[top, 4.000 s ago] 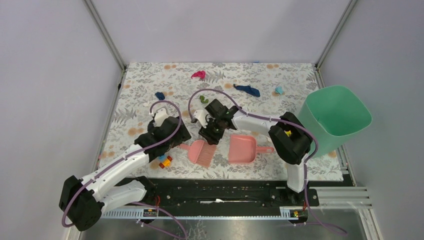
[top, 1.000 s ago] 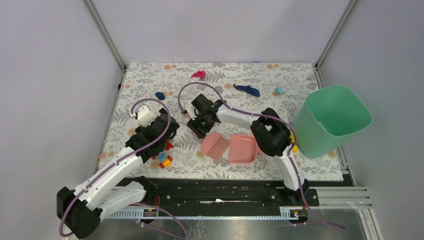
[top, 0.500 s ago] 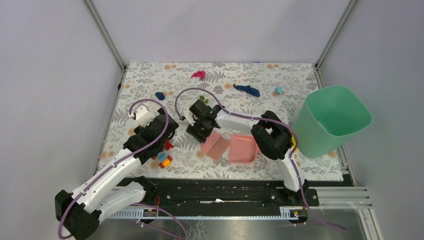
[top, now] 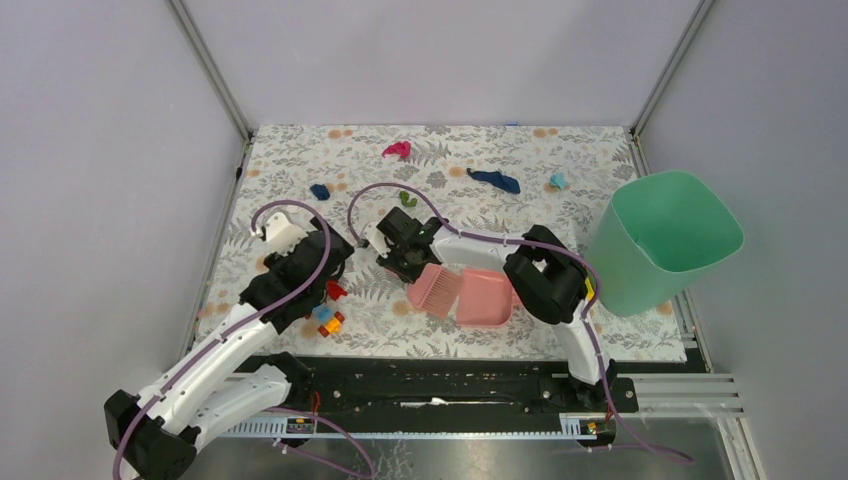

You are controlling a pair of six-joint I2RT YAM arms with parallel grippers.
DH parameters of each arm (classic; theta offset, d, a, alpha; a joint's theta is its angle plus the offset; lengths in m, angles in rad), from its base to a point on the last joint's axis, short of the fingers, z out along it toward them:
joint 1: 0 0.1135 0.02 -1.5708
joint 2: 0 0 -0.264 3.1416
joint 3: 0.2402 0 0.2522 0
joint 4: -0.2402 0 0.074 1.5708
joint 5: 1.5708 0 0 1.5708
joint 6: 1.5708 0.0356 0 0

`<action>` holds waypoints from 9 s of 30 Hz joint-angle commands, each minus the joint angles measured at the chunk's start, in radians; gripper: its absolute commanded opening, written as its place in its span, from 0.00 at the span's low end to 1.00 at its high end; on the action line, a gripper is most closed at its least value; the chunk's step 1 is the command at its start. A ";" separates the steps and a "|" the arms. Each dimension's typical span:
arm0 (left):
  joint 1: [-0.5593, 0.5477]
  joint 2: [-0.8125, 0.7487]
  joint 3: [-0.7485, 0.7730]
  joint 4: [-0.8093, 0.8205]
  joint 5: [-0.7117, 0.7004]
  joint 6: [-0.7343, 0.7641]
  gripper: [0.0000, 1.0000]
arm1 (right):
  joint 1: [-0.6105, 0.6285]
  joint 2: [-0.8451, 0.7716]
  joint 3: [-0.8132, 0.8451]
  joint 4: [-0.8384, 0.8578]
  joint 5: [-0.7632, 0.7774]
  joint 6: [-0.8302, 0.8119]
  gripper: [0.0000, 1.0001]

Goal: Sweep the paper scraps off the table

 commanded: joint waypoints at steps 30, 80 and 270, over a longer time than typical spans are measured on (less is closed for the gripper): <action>0.188 0.177 -0.041 0.478 0.820 0.315 0.86 | -0.057 -0.526 -0.388 0.240 -0.276 -0.097 0.00; 0.221 0.239 -0.029 0.527 1.431 0.581 0.00 | -0.375 -0.702 -0.493 0.154 -0.900 -0.164 0.84; -0.022 0.621 0.866 -0.647 0.254 0.725 0.00 | -0.448 -0.895 -0.777 -0.285 -0.295 -0.547 0.08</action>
